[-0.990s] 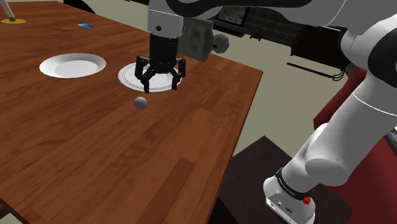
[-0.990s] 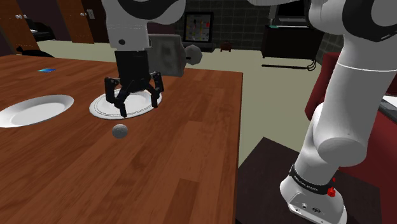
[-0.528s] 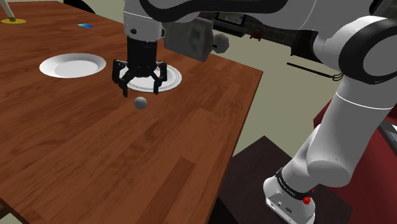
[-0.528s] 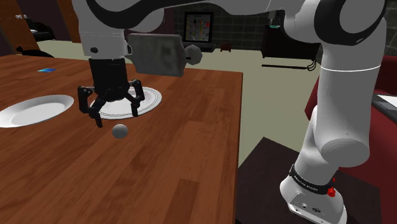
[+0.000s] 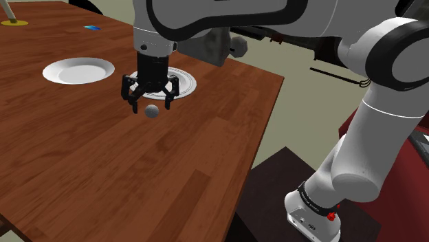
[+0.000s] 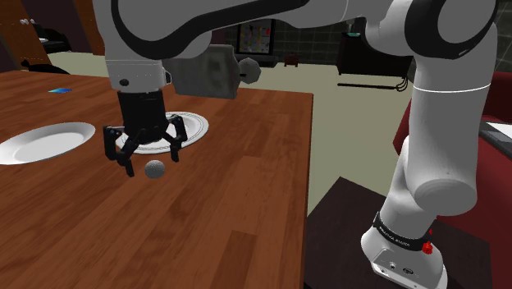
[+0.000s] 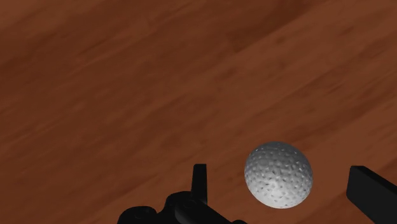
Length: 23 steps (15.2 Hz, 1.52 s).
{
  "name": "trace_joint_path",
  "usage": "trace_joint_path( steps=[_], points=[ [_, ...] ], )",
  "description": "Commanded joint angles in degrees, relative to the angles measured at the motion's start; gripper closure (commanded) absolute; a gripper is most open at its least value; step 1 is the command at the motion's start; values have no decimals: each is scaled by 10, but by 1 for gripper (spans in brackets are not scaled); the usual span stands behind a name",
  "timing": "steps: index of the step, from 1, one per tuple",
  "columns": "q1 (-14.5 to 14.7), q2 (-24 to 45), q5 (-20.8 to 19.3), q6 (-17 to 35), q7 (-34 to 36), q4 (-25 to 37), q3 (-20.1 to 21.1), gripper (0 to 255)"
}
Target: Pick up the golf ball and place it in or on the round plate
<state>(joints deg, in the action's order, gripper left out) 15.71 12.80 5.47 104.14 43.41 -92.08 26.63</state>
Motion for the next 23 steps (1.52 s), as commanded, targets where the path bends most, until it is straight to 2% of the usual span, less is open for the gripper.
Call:
trace_joint_path(
  steps=[1, 4, 5, 14, 23],
  points=[
    [0, 0, 0, 1, 0, -1, 0, 0],
    [0, 0, 0, 1, 0, -1, 0, 0],
    [0, 0, 0, 1, 0, -1, 0, 255],
    [0, 0, 0, 1, 0, -1, 0, 255],
    [3, 3, -3, -68, 11, 72, 1, 255]
  ],
)
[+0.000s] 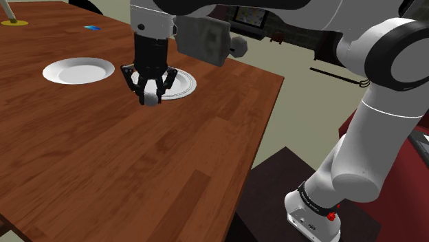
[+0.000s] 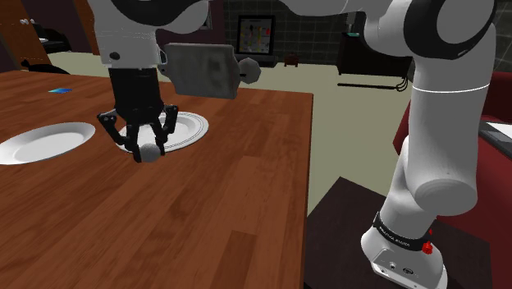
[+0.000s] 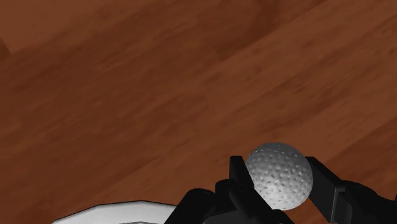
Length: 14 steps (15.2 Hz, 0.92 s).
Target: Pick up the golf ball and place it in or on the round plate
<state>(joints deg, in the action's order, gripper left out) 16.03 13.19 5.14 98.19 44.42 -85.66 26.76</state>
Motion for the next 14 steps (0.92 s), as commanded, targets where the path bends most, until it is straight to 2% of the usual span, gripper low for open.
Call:
trace_joint_path(
  steps=[1, 8, 14],
  points=[
    [0, 0, 0, -17, 2, 17, 0, 255],
    [7, 13, -7, -74, 14, 87, 2, 255],
    [-20, 78, -27, -119, -41, 184, -21, 255]
  ],
)
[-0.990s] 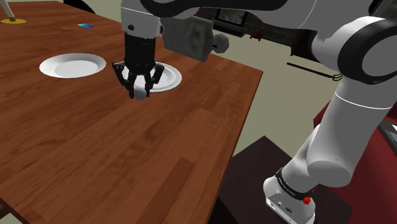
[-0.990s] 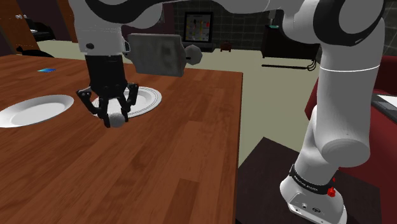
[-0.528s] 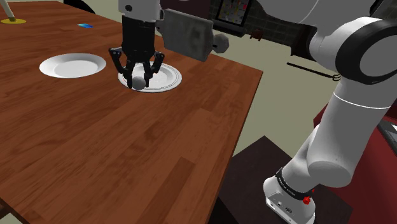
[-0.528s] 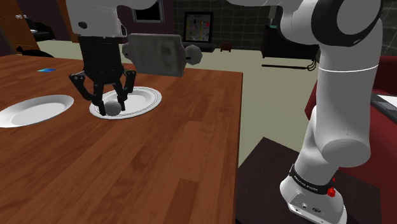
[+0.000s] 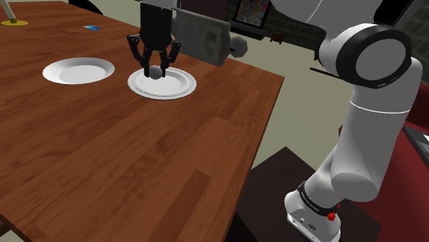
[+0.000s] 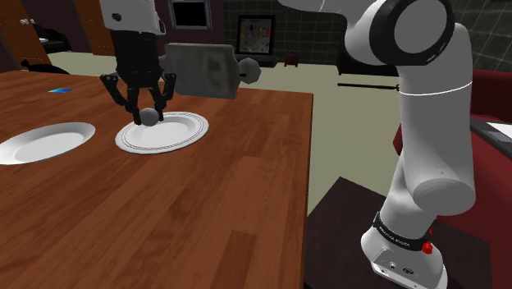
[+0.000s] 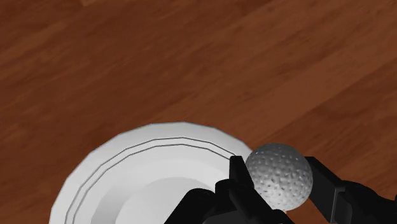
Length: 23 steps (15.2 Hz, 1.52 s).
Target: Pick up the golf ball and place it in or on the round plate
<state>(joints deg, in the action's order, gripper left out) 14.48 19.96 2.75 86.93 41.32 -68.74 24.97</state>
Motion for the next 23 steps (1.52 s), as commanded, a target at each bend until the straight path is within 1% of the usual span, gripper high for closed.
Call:
trace_joint_path(
  steps=[1, 3, 5, 7, 8, 10, 14, 21, 23],
  points=[
    [-7, 25, -7, -16, -18, 36, -7, 255],
    [-12, 57, -17, -38, -34, 87, -14, 255],
    [-13, 97, -28, -66, -50, 152, -22, 255],
    [-7, 152, -43, -108, -65, 245, -30, 255],
    [2, 190, -52, -138, -72, 312, -34, 255],
    [-13, 159, -44, -98, -75, 242, -33, 255],
    [-31, 126, -35, -44, -81, 153, -30, 255],
    [-47, 98, -26, 29, -91, 51, -30, 255],
    [-49, 96, -25, 35, -92, 43, -30, 255]
  ],
)
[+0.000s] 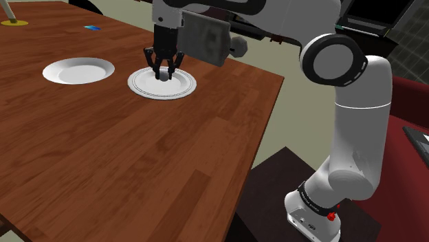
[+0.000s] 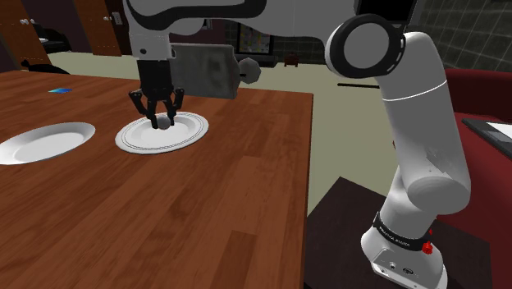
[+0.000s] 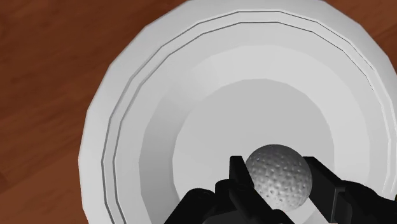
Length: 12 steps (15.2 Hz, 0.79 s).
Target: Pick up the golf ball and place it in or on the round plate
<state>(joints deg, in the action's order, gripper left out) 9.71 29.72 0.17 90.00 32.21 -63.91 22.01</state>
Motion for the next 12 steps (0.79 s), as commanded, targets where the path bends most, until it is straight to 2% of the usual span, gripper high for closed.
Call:
trace_joint_path(
  steps=[1, 6, 7, 12],
  points=[
    [-1, -2, 0, 4, -1, -5, 0, 255],
    [-1, -1, 0, 4, -1, -5, 0, 255],
    [-1, -1, 0, 4, -1, -5, 0, 0],
    [-1, -1, 0, 4, -1, -5, 0, 0]
  ],
)
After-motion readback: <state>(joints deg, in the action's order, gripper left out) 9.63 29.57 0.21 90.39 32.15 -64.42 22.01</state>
